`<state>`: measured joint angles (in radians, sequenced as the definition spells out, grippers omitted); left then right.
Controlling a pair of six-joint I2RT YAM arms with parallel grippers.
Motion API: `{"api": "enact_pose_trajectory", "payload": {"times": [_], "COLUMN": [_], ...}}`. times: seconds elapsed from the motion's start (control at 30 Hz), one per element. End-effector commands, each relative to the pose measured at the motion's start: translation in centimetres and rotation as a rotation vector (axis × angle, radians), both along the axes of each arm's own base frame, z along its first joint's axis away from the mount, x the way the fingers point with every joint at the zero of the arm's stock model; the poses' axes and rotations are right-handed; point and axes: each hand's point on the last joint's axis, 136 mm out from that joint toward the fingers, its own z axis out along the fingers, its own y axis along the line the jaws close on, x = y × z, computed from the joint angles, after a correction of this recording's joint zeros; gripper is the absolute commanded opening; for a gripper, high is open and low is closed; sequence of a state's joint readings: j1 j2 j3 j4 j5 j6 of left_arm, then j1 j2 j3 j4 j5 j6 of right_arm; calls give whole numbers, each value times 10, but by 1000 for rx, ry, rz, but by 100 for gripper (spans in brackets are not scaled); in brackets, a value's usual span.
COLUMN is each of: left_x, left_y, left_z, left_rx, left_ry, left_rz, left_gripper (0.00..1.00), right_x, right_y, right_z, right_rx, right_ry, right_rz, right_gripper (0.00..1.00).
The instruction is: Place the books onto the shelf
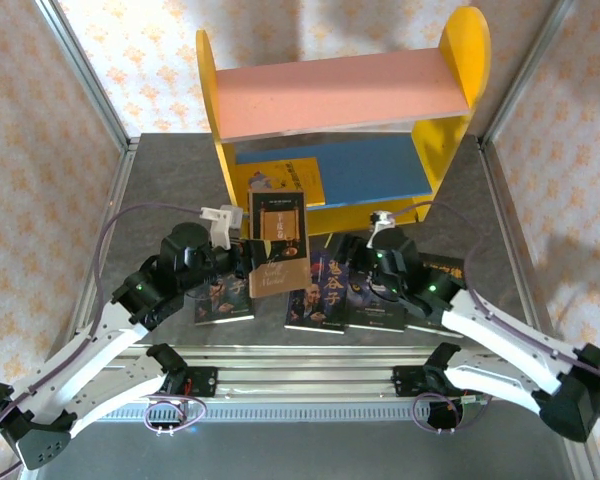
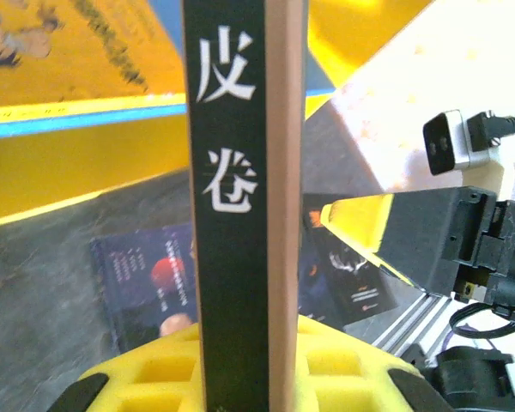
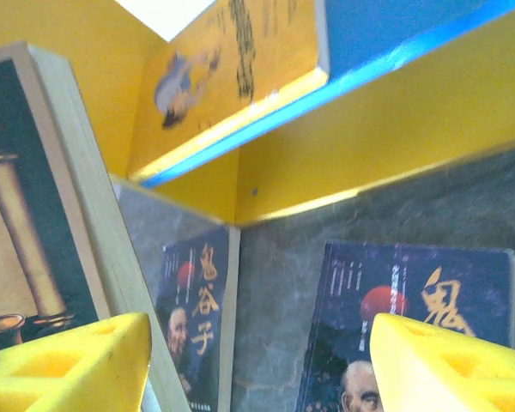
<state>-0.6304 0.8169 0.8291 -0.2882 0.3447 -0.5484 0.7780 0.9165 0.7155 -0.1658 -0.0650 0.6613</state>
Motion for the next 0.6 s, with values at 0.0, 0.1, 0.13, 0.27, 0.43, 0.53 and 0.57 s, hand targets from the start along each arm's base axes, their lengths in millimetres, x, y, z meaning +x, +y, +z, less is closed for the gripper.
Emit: {"api": "enact_pose_trajectory", "payload": {"times": [0.0, 0.1, 0.13, 0.27, 0.43, 0.53, 0.57], "left_x": [19, 37, 43, 64, 79, 86, 87], "left_y": [-3, 4, 6, 16, 13, 11, 11], "left_z": [73, 84, 85, 78, 84, 84, 85], "left_rx": [-166, -227, -243, -300, -326, -330, -331], "left_ry": [-189, -204, -203, -206, -196, -188, -189], "left_rz": [68, 172, 206, 341, 390, 423, 434], "left_gripper": [0, 0, 0, 0, 0, 0, 0], "right_x": [1, 5, 7, 16, 21, 23, 24], "right_y": [-25, -30, -30, -25, -16, -14, -13], "right_z": [-11, -1, 1, 10, 13, 17, 19], "right_rx": [-35, 12, 32, 167, 304, 358, 373], "right_ry": [8, -23, -30, -54, -51, -58, -61], "right_rz": [-97, -137, -149, -187, -197, -204, -202], "right_gripper": [69, 71, 72, 74, 75, 80, 83]}}
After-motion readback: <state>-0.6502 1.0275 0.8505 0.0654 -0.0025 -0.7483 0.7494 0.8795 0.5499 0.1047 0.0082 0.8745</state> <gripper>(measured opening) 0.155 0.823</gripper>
